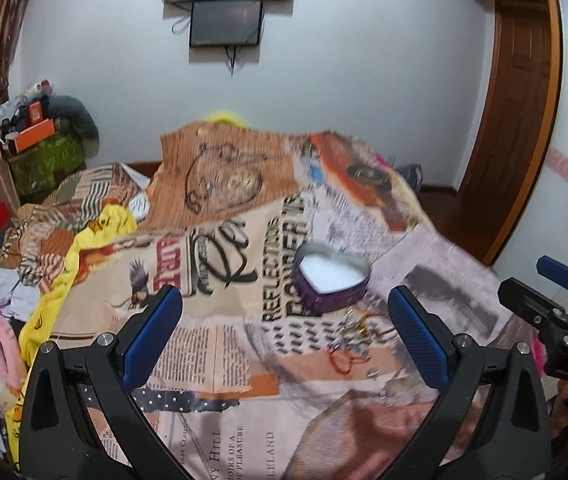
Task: Organize jewelry
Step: 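Grasp a small earring with the right tool while the left tool grasps the red beaded bracelet, then lower the red bracelet into the heart tin with the left tool while the right tool drops the earring in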
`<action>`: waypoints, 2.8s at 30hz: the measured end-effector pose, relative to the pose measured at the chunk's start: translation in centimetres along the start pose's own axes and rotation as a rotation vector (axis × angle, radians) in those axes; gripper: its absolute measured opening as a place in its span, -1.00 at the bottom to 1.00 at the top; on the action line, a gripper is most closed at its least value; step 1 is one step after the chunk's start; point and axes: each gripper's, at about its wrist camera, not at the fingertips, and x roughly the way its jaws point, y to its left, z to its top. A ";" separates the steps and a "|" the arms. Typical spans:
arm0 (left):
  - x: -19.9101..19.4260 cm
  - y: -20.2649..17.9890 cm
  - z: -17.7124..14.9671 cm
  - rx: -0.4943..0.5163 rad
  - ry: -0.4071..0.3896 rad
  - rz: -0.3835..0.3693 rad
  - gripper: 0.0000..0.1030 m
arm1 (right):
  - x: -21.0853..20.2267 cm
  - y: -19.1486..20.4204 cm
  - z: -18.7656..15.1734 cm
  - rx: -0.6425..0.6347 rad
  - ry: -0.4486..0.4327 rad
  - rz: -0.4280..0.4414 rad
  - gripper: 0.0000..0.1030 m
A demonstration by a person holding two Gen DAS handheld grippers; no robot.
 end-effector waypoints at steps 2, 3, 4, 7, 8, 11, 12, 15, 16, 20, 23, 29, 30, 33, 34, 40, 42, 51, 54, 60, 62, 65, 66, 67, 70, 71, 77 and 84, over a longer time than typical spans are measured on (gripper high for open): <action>1.1 0.1 -0.6 0.015 0.028 0.016 0.98 | 0.9 0.1 -0.4 -0.002 0.036 0.023 1.00; 1.3 0.1 -0.8 0.021 0.038 0.020 0.93 | 1.3 0.2 -0.6 -0.005 0.052 0.035 1.00; 1.6 0.1 -0.9 0.027 0.049 0.022 0.91 | 1.8 0.3 -0.9 -0.008 0.070 0.051 0.98; 2.7 0.3 -1.5 0.028 0.092 0.014 0.78 | 3.0 1.0 -1.5 -0.029 0.118 0.098 0.80; 2.9 0.4 -1.5 0.026 0.101 0.009 0.74 | 3.4 1.3 -1.6 -0.035 0.135 0.113 0.71; 3.7 0.9 -1.9 0.015 0.134 -0.003 0.66 | 4.7 2.0 -2.1 -0.048 0.191 0.159 0.45; 4.0 1.0 -2.1 0.016 0.147 -0.006 0.63 | 5.1 2.2 -2.3 -0.055 0.209 0.169 0.39; 4.5 1.3 -2.6 0.010 0.176 -0.023 0.60 | 6.2 3.0 -2.8 -0.090 0.248 0.178 0.16; 4.7 1.4 -2.7 0.008 0.181 -0.026 0.60 | 6.4 3.3 -3.0 -0.103 0.260 0.184 0.08; 5.3 1.6 -3.3 0.006 0.207 -0.011 0.60 | 6.9 4.4 -3.3 -0.139 0.291 0.216 -0.11; 5.7 1.6 -3.7 0.008 0.223 -0.012 0.60 | 7.5 5.1 -3.6 -0.162 0.312 0.234 -0.28; 6.2 2.0 -4.2 -0.012 0.249 -0.025 0.60 | 8.7 6.0 -4.4 -0.201 0.370 0.242 -0.59; 6.3 2.0 -4.2 -0.016 0.251 -0.029 0.60 | 8.8 6.0 -4.4 -0.202 0.371 0.245 -0.62; 6.4 1.7 -4.3 -0.018 0.255 -0.046 0.60 | 8.9 5.8 -4.4 -0.195 0.373 0.260 -0.82; 6.4 1.5 -4.3 -0.014 0.256 -0.054 0.60 | 8.8 5.7 -4.4 -0.190 0.370 0.263 -0.83; 6.7 -0.6 -4.0 0.022 0.251 -0.103 0.60 | 8.1 4.9 -3.7 -0.150 0.331 0.252 -0.83; 6.9 -1.1 -3.9 0.031 0.255 -0.122 0.60 | 7.9 4.2 -3.4 -0.131 0.316 0.237 -0.83; 9.0 -3.3 -4.1 0.066 0.299 -0.172 0.41 | 7.5 0.2 -2.1 -0.048 0.258 0.169 -0.83; 9.8 -3.9 -4.4 0.082 0.326 -0.201 0.19 | 7.4 -0.6 -2.1 -0.035 0.247 0.153 -0.83; 10.3 -4.4 -4.6 0.095 0.346 -0.232 -0.23 | 7.6 -1.3 -2.1 -0.022 0.237 0.149 -0.83; 10.4 -4.4 -4.6 0.089 0.351 -0.241 -0.52 | 7.5 -1.4 -2.1 -0.023 0.235 0.149 -0.83; 10.5 -4.3 -4.6 0.082 0.355 -0.242 -0.81 | 7.3 -1.5 -2.1 -0.025 0.233 0.151 -0.83; 10.4 -4.3 -4.6 0.078 0.354 -0.241 -0.85 | 7.2 -1.5 -2.1 -0.025 0.231 0.152 -0.83; 10.3 -4.2 -4.6 0.075 0.353 -0.241 -0.85 | 7.1 -1.5 -2.0 -0.025 0.230 0.153 -0.83; 9.8 -4.1 -4.5 0.073 0.344 -0.237 -0.86 | 6.7 -1.4 -1.8 -0.028 0.221 0.152 -0.83; 9.5 -4.1 -4.5 0.076 0.337 -0.235 -0.86 | 6.6 -1.3 -1.7 -0.029 0.218 0.152 -0.83; 7.6 -3.7 -3.0 0.082 0.274 -0.231 -0.86 | 5.7 -0.9 -0.7 -0.038 0.182 0.150 -0.83; 5.2 -3.3 0.0 0.093 0.157 -0.229 -0.86 | 4.7 -0.1 0.9 -0.050 0.126 0.150 -0.83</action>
